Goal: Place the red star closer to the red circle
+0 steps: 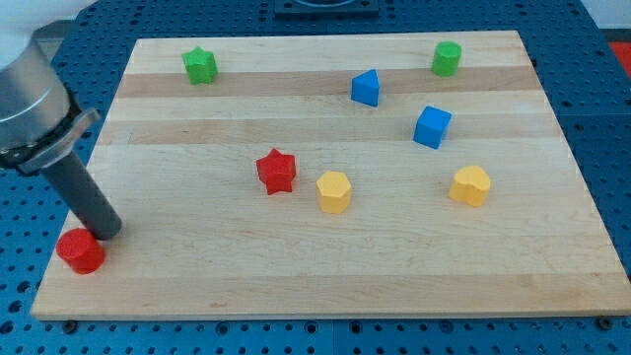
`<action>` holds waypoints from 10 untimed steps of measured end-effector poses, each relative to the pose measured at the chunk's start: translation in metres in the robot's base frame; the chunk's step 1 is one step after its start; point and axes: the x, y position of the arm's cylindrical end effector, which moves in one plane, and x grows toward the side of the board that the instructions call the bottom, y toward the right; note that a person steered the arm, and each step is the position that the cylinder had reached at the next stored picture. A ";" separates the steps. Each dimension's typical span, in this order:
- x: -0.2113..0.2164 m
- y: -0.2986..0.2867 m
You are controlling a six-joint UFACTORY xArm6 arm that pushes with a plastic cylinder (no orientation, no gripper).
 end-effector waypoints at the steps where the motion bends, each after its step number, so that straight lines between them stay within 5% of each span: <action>1: -0.018 0.021; 4: -0.094 0.217; 5: -0.126 0.190; 7: -0.094 0.273; 9: -0.082 0.132; 10: -0.082 0.107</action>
